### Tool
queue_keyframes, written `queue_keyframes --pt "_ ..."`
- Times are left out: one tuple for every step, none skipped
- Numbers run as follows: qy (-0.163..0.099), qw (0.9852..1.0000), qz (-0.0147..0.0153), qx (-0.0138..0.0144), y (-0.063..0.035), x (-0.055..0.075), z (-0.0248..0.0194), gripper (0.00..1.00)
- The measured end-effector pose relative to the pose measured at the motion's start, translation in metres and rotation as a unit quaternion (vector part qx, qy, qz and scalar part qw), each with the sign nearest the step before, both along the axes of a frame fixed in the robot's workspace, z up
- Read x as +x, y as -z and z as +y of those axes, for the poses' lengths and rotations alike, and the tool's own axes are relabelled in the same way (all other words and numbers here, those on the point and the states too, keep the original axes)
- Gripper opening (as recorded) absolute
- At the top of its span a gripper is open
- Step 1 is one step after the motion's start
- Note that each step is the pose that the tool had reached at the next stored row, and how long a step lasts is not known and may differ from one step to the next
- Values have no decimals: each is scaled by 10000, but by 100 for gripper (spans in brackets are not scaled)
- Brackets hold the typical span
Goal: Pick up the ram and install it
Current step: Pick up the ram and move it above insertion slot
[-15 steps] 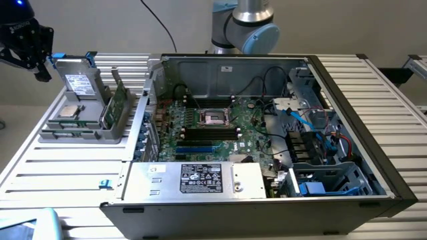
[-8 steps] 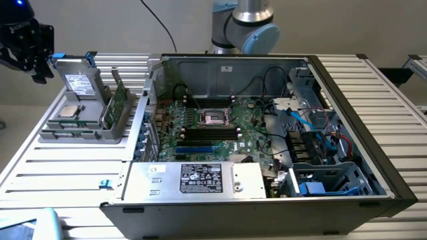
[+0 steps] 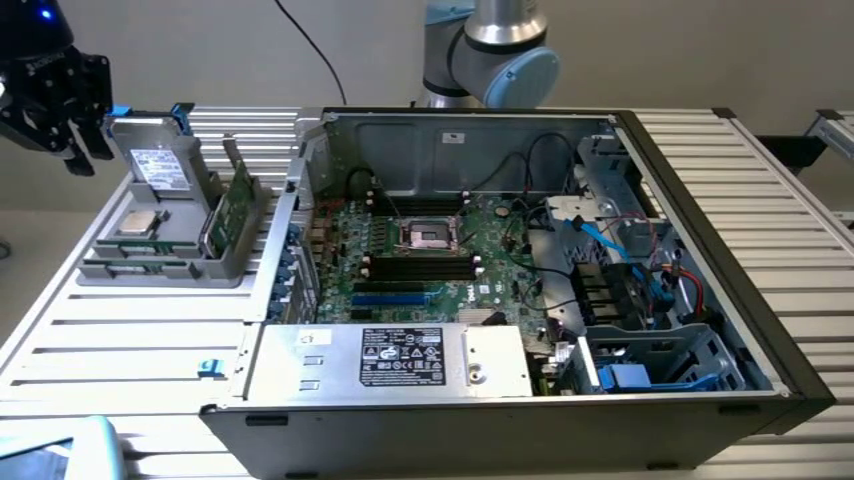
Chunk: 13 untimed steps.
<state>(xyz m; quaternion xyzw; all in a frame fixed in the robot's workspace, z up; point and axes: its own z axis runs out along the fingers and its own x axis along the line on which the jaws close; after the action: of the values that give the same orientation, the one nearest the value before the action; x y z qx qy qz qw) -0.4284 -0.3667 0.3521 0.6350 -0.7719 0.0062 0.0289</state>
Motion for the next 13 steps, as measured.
queue_keyframes --pt "-39 10000 0 0 12 0 -2 37" --pt "-67 10000 0 0 25 -1 -7 37" --pt "-84 10000 0 0 40 -1 -15 37" --pt "-95 10000 0 0 58 -1 -26 37" --pt "-107 9999 -1 0 74 -1 -36 37" --pt "-117 9999 -1 0 92 -1 -44 39" --pt "-122 9999 -1 0 110 -1 -47 39" --pt "-127 9999 -1 0 129 -1 -51 45" --pt "-131 9999 -1 0 147 -1 -57 45" --pt "-135 9999 -1 0 165 0 -64 45" --pt "-139 9999 -1 0 184 0 -70 45" --pt "-142 9999 -1 0 203 2 -76 45" --pt "-145 9999 -1 0 220 5 -82 45"
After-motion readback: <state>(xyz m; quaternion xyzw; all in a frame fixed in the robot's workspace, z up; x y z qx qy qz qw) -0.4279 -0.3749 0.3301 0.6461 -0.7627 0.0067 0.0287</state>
